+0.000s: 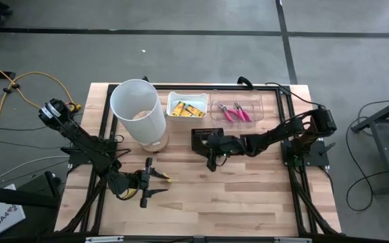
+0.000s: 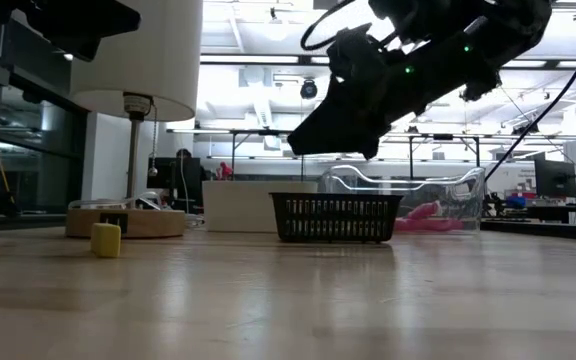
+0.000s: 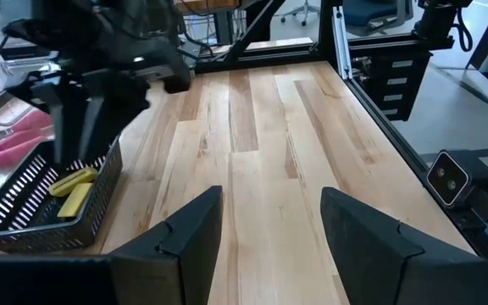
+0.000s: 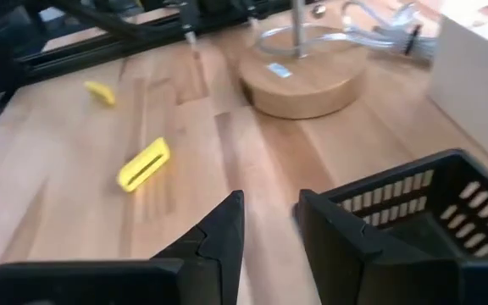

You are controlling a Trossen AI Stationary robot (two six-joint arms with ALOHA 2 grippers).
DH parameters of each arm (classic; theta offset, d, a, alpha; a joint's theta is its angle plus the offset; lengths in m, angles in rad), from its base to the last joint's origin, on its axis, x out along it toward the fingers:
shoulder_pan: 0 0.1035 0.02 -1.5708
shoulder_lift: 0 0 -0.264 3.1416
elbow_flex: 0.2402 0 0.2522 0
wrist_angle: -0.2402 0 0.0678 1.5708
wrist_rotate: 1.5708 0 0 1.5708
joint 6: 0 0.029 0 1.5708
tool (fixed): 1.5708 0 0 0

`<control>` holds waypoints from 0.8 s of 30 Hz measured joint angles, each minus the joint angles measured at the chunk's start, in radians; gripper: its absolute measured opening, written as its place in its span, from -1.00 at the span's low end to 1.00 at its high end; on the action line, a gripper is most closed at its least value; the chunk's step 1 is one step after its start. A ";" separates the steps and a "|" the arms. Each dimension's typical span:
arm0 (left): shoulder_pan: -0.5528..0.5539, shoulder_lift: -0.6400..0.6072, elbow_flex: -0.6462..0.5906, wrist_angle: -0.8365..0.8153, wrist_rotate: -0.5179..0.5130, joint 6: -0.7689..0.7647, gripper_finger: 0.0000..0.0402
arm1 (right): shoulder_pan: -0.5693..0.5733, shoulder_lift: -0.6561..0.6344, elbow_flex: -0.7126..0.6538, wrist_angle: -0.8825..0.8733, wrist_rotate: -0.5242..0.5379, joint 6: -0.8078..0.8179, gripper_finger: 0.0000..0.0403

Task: Pick & Place School Supplies
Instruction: Put the yellow eraser into the black bin

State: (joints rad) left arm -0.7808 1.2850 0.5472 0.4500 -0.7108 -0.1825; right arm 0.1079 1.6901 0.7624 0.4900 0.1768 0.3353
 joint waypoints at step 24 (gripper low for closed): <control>0.000 0.000 0.000 0.002 0.000 0.000 -0.04 | 0.249 0.081 0.140 0.153 0.146 -0.200 -0.48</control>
State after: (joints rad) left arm -0.7811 1.2850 0.5472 0.4517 -0.7105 -0.1825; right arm 0.3568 1.7711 0.9024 0.6431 0.3229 0.1357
